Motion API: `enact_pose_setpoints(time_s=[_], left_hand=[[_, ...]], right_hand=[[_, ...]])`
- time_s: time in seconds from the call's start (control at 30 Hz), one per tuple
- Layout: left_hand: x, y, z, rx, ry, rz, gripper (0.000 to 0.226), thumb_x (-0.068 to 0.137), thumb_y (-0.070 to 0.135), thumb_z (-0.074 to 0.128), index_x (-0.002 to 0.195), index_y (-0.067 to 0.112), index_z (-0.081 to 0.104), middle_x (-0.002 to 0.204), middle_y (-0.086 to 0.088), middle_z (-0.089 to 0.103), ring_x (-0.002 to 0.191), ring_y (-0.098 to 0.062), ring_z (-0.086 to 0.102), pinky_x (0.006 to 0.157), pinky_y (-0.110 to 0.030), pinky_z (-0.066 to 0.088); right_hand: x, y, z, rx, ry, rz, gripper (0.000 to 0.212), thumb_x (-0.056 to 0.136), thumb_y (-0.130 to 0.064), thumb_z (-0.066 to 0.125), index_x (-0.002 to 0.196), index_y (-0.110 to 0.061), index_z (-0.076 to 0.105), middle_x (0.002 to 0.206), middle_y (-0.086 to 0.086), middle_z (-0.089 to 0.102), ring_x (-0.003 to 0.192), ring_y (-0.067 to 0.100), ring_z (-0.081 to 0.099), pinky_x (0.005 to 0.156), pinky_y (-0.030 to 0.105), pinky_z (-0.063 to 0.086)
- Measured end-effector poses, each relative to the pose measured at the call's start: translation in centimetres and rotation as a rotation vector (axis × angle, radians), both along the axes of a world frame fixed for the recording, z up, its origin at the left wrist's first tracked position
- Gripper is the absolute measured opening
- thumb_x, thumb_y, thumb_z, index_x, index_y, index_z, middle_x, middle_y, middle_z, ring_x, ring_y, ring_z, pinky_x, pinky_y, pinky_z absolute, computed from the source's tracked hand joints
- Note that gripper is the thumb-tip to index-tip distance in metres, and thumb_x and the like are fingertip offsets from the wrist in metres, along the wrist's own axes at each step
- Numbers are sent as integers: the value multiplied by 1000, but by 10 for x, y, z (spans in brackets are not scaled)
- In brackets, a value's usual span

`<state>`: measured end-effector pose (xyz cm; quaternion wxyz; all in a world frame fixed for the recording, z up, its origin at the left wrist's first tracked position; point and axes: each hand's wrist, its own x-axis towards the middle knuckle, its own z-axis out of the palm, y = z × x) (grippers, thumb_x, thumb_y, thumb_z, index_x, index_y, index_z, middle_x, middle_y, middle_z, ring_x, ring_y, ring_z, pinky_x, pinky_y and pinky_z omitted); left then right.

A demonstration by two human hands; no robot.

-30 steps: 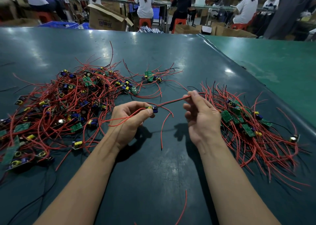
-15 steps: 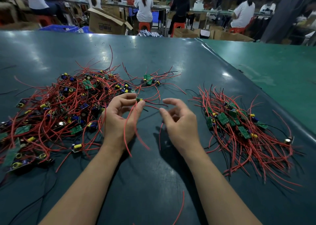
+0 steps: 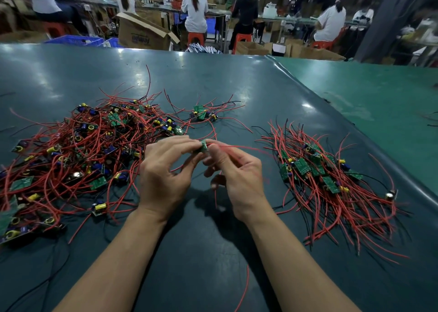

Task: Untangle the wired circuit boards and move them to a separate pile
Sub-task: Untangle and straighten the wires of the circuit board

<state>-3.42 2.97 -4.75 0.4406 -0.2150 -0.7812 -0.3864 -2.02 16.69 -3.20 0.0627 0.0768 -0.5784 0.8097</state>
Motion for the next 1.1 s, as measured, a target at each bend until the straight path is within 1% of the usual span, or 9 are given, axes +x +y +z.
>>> enact_pose_setpoints(time_s=[0.17, 0.23, 0.33, 0.43, 0.57, 0.67, 0.8, 0.93, 1.1], left_hand=[[2, 4, 0, -52, -14, -28, 21, 82, -1, 73, 102, 7, 72, 105, 0, 70, 97, -21, 66, 87, -40, 51], [1, 4, 0, -72, -13, -14, 22, 82, 0, 73, 103, 6, 73, 105, -2, 71, 98, -18, 64, 87, -39, 50], [-1, 4, -3, -121, 5, -40, 18, 82, 2, 73, 100, 4, 76, 104, -5, 72, 97, -15, 63, 84, -43, 52], [-1, 5, -3, -140, 2, -70, 17, 81, 3, 74, 98, 4, 76, 101, -6, 73, 95, -15, 63, 81, -43, 53], [-2, 5, -5, -129, -2, -49, 17, 81, 2, 75, 97, 3, 77, 99, -7, 73, 92, -18, 65, 78, -45, 53], [-2, 5, -5, -102, -28, -47, 18, 79, 1, 77, 97, 3, 77, 99, -7, 73, 90, -22, 68, 77, -47, 53], [-2, 7, -5, -106, -33, -50, 17, 78, 5, 79, 95, 3, 77, 97, -7, 73, 88, -23, 68, 76, -48, 52], [-5, 5, -7, -58, -57, -29, 16, 79, 5, 78, 95, 3, 77, 96, -7, 72, 88, -24, 67, 78, -48, 52], [-6, 7, -10, -45, -77, -17, 15, 79, 7, 79, 93, 6, 78, 95, -5, 72, 87, -23, 67, 79, -48, 51]], right_hand=[[-5, 2, 2, -198, -192, 20, 19, 95, -18, 60, 81, -11, 72, 64, 3, 64, 46, 11, 52, 37, 18, 37], [-6, 1, 0, -136, -224, -36, 21, 95, -20, 61, 77, -12, 69, 61, 0, 64, 43, 9, 51, 37, 18, 37], [-6, -1, -4, 45, -179, -141, 18, 93, -22, 66, 76, -15, 67, 59, -3, 64, 42, 9, 51, 37, 18, 37], [-6, 0, -5, 97, -178, -175, 18, 94, -19, 65, 77, -13, 67, 58, -3, 63, 43, 8, 50, 37, 19, 38], [-7, 0, -4, 12, -218, -107, 26, 101, -15, 51, 80, -13, 64, 64, 0, 59, 44, 8, 49, 35, 19, 34], [-7, 2, -3, 4, -204, -104, 24, 101, -19, 51, 88, -9, 68, 63, -2, 57, 44, 8, 48, 35, 18, 33], [-11, 12, -1, -63, -199, -227, 20, 96, -20, 61, 82, -12, 74, 59, -5, 57, 43, 5, 45, 36, 17, 33], [-15, 21, 1, -147, -206, -304, 28, 100, -21, 55, 79, -14, 73, 58, -7, 57, 42, 5, 45, 36, 17, 31], [-19, 28, 2, -215, -165, -463, 32, 102, -20, 49, 81, -9, 69, 53, -8, 53, 37, 6, 40, 35, 16, 28]])
